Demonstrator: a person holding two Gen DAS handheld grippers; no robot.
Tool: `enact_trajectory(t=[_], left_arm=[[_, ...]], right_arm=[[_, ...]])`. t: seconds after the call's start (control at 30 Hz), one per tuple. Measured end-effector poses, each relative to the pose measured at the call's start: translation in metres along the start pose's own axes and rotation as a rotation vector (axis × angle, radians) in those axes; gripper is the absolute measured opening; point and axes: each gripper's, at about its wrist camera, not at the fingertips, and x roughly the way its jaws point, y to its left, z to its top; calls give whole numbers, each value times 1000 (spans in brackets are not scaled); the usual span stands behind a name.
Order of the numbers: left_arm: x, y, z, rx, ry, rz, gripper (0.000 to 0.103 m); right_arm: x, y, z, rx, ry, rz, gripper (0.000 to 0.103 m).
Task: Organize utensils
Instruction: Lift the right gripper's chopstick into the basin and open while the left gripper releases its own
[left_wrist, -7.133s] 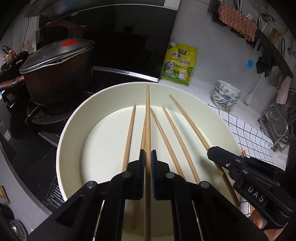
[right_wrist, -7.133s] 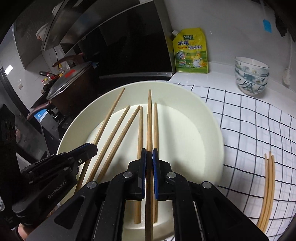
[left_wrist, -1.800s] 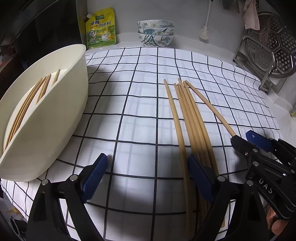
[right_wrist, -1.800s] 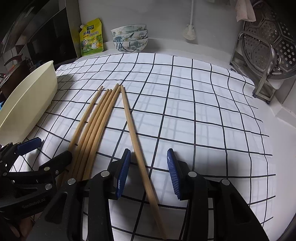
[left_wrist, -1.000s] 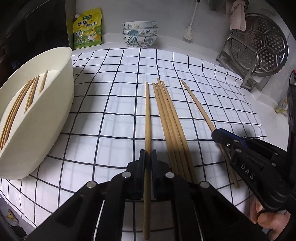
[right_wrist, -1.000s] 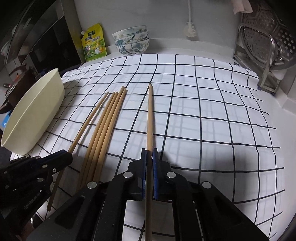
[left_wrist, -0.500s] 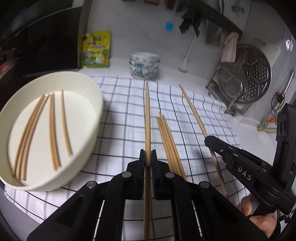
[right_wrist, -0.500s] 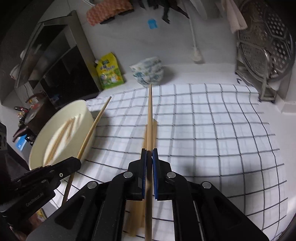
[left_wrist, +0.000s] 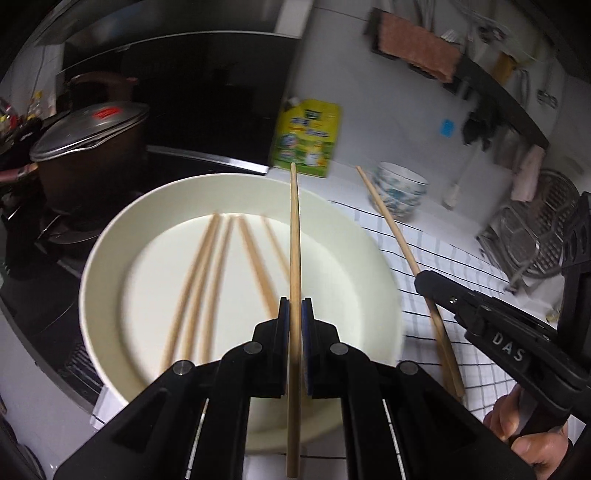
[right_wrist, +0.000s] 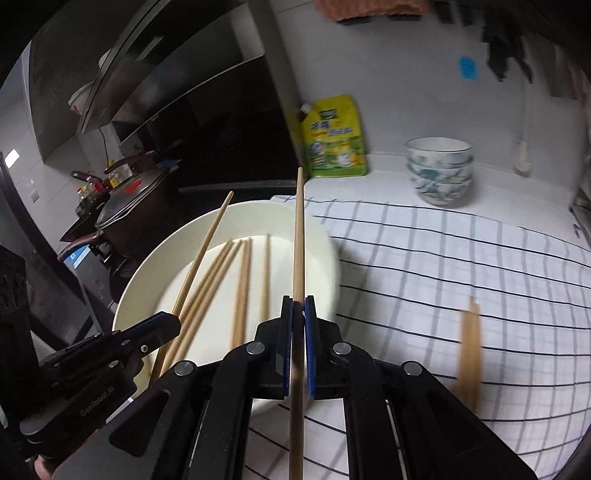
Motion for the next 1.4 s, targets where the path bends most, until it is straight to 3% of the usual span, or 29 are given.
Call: enact_trajectory(t=[0.27, 0.67, 0.7, 0.87, 0.9, 1.4], left_arm=[[17, 42, 13, -36, 12, 43, 7], [38, 58, 7, -77, 73, 57, 8], [39, 61, 6, -91, 76, 59, 10], [29, 65, 5, -104, 38, 95, 54], [26, 65, 5, -105, 27, 103, 57], [1, 51, -3, -71, -4, 86, 58]], right_arm=[[48, 40, 17, -42, 74, 24, 6], [82, 43, 9, -45, 156, 1, 6], [82, 43, 8, -48, 160, 2, 7], [76, 40, 6, -41, 145, -7, 9], [75, 39, 6, -38, 144, -6, 9], [35, 37, 0, -41, 77, -22, 15]])
